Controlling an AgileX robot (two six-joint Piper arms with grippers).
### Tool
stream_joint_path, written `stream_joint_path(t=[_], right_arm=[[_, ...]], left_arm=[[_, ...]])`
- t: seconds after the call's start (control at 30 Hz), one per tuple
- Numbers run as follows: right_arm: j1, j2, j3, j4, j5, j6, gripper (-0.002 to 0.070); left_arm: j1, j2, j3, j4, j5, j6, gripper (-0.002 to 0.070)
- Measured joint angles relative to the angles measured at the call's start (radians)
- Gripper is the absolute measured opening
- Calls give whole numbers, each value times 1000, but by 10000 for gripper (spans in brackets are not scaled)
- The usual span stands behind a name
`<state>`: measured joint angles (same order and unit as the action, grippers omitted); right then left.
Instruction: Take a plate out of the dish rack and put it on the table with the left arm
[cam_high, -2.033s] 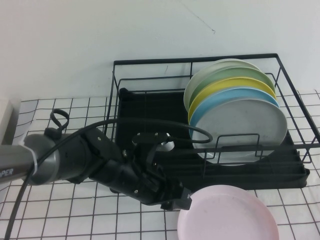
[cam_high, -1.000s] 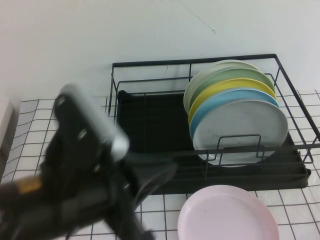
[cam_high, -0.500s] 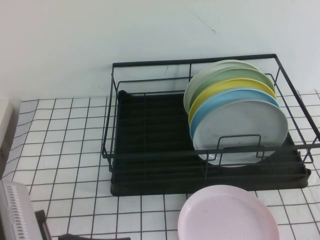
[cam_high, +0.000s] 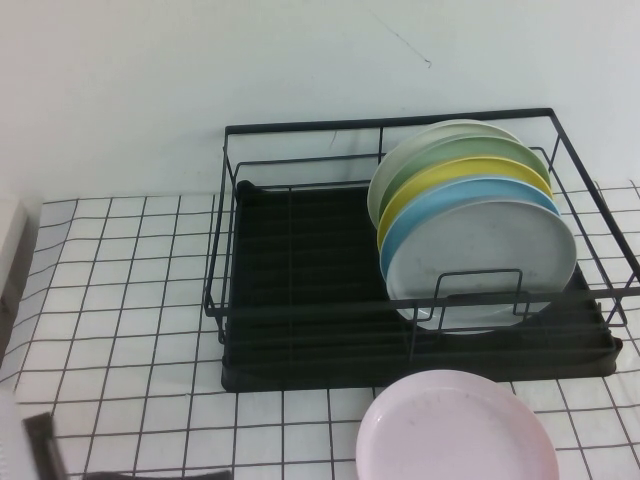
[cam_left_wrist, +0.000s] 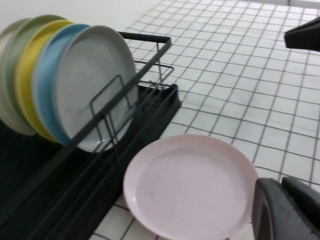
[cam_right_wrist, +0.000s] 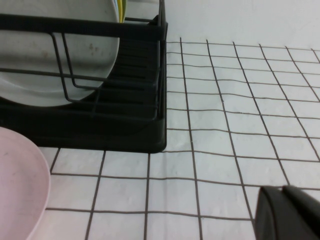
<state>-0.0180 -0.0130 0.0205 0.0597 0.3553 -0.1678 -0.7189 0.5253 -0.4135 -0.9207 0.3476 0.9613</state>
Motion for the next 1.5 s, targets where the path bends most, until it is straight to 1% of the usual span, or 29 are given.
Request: stream_joint_path(t=[0.1,0.17,0.2,0.27,0.37,0.57,0.63,0.7,0.8,1.0,1.13,1.5], right_arm=[[0,0,0,0,0,0,-1],[0,0,0,0,0,0,-1],[0,0,0,0,0,0,-1],[0,0,0,0,0,0,-1],[0,0,0,0,0,0,-1],[0,0,0,0,0,0,-1],[0,0,0,0,0,0,-1],[0,0,0,0,0,0,-1],[0,0,0,0,0,0,-1],[0,0,0,0,0,0,-1],[0,0,0,0,0,0,-1],[0,0,0,0,0,0,-1]], left_arm=[[0,-68,12,230,-34,-224,-1],[12,-118,43,407,-81,-405,-1],[25,-142,61,484,-103,-472,-1],[87,-191,112,592,-159,-604,-1],[226,-262,181,647,-198,-691,-1],[497,-434,261,706,-164,-769,-1],[560,-497,286,733,-130,-800,-1],[600,-528,314,754,-110,-814,-1],[613,-534,352,782,-85,-822,-1],[616,-535,433,793,-69,-824,-1],[616,-535,433,793,-36,-826,-1],[616,-535,432,793,-31,-820,-1]])
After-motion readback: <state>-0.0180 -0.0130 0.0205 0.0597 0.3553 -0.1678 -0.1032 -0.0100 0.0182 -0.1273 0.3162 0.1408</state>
